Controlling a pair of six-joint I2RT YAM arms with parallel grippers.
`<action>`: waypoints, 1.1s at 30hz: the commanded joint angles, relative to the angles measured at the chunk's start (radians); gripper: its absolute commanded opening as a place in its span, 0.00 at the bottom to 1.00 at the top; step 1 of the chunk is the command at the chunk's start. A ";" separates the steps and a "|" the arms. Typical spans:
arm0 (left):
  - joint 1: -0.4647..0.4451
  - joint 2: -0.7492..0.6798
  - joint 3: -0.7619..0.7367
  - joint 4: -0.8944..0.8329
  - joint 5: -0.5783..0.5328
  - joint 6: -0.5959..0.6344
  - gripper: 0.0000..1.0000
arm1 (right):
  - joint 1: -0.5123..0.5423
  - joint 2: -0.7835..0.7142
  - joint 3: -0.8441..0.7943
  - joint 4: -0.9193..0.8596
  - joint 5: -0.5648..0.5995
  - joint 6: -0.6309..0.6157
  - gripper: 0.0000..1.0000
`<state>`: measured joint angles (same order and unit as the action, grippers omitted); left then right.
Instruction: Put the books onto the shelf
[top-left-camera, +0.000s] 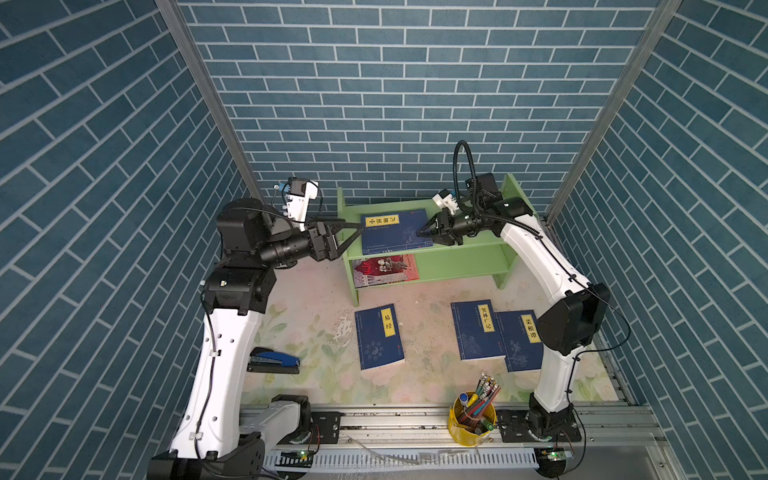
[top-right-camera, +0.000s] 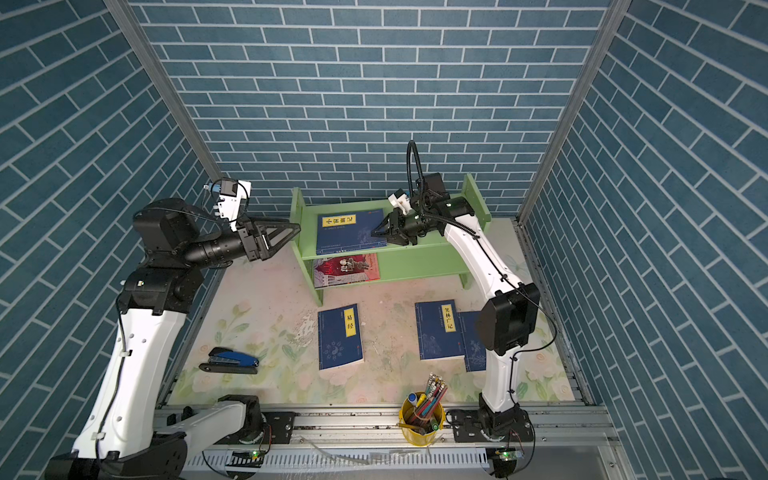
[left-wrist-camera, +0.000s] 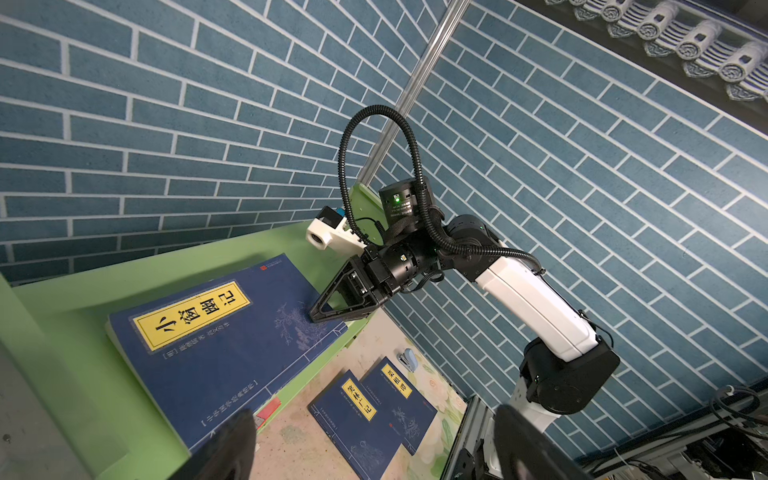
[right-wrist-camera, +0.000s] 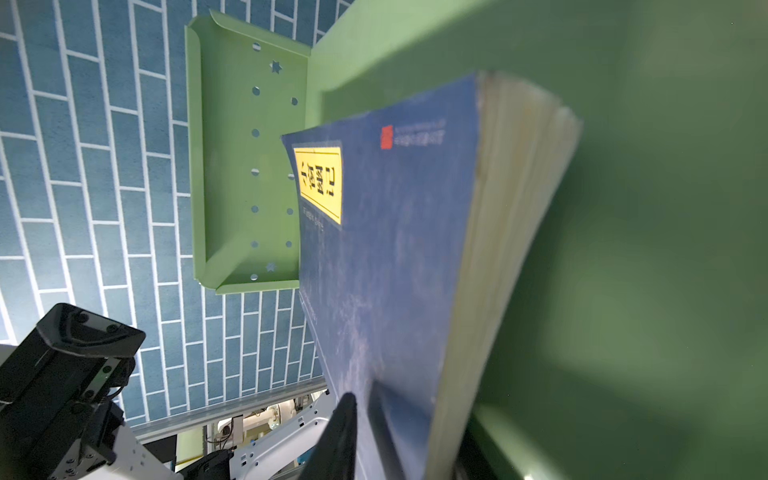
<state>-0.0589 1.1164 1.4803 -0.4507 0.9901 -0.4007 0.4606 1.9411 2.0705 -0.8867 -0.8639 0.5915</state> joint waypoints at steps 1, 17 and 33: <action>0.005 -0.015 -0.010 0.017 0.019 0.001 0.91 | 0.008 0.021 0.046 -0.096 0.071 -0.078 0.35; 0.005 -0.027 -0.011 -0.019 0.007 0.028 0.91 | 0.041 0.061 0.212 -0.303 0.399 -0.159 0.40; 0.005 -0.035 -0.022 -0.031 0.003 0.038 0.91 | 0.075 0.088 0.215 -0.240 0.339 -0.114 0.36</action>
<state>-0.0589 1.0981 1.4731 -0.4667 0.9886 -0.3843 0.5190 1.9896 2.2787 -1.0939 -0.5381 0.4892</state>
